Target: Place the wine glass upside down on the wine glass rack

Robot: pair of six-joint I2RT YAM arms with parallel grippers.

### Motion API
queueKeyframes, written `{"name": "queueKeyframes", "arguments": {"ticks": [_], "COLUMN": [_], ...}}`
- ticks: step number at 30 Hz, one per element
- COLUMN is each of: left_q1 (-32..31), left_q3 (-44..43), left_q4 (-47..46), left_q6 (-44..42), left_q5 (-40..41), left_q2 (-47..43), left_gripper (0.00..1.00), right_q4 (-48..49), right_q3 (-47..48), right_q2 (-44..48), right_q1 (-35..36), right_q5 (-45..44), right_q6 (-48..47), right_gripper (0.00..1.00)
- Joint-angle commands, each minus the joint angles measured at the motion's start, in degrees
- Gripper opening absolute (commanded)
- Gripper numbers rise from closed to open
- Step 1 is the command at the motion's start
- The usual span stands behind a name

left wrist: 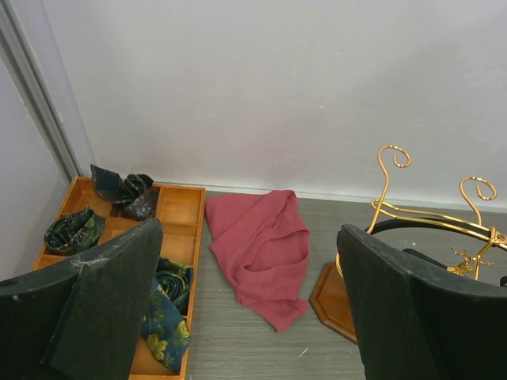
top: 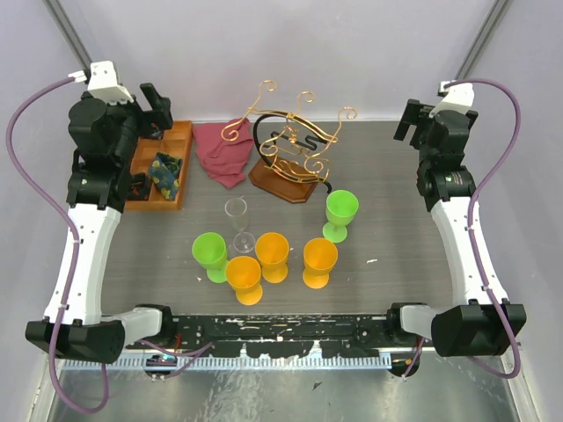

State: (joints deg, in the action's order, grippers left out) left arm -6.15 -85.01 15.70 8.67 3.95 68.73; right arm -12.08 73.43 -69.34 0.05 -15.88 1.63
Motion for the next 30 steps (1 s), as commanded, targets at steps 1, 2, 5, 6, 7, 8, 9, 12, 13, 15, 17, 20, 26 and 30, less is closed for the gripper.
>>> {"name": "queueKeyframes", "arguments": {"ticks": [1, 2, 5, 6, 7, 8, 9, 12, 13, 15, 17, 20, 26, 30], "left_q1": [0.0, 0.0, -0.03, 0.0, 0.0, 0.0, -0.04, -0.01, 0.0, 0.0, 0.0, 0.0, 0.0, 0.0], "left_q3": [-0.07, -0.31, -0.76, -0.92, -1.02, -1.23, -1.55, -1.51, -1.14, -0.44, -0.58, 1.13, 7.26, 7.51], "left_q4": [0.94, 1.26, 1.63, 1.77, 1.81, 1.91, 2.21, 2.15, 1.73, 1.7, 3.03, 1.63, -3.87, -3.67], "left_q6": [-0.1, -0.1, 0.22, 0.57, 1.01, 1.22, 1.46, 2.19, 2.3, 2.43, 1.79, 0.35, -0.11, 0.15], "left_q5": [0.37, 0.44, 0.48, 0.73, 1.1, 1.34, 1.64, 2.22, 2.21, 1.6, -0.84, -5.72, -7.02, -9.31], "left_q2": [-0.73, -0.57, -0.14, 0.05, 0.14, 0.34, 0.46, 0.75, 0.6, 0.3, 0.39, 0.25, -1.05, 0.07], "left_gripper": [0.98, 0.98, 0.98, 0.98, 0.98, 0.98, 0.98, 0.98, 0.98, 0.98, 0.98, 0.98, 0.98, 0.98], "right_q4": [4.24, 4.46, 3.86, 3.03, 2.31, 1.79, 1.28, -1.59, -2.57, -4.12, -5.85, -9.83, -15.72, -17.9], "right_q3": [0.77, 0.48, 0.41, 0.45, 0.4, 0.37, 0.34, 0.84, 0.81, 0.38, -0.22, -1.6, -6.54, -9.37], "right_q2": [1.4, 1.56, 1.54, 1.48, 1.49, 1.34, 1.2, 0.47, 0.44, 0.49, 0.88, 1.43, 2.74, 3.3], "right_q1": [0.3, 0.3, 0.3, 0.3, 0.29, 0.22, 0.27, 0.21, 0.21, 0.26, 0.29, 0.32, 0.89, 1.77], "right_q5": [-1.4, -1.77, -1.09, -0.2, 0.65, 0.73, 0.76, 3.66, 5.95, 10.18, 14.97, 20.39, 24.61, 28.8], "right_q6": [0.86, 1.25, 0.59, -0.3, -1.02, -1.12, -0.87, 1.11, 1.87, 3.33, 5.76, 10.49, 13.23, 13.44], "right_gripper": [1.0, 1.0, 1.0, 1.0, 1.0, 1.0, 1.0, 1.0, 1.0, 1.0, 1.0, 1.0, 0.92, 0.84]}}
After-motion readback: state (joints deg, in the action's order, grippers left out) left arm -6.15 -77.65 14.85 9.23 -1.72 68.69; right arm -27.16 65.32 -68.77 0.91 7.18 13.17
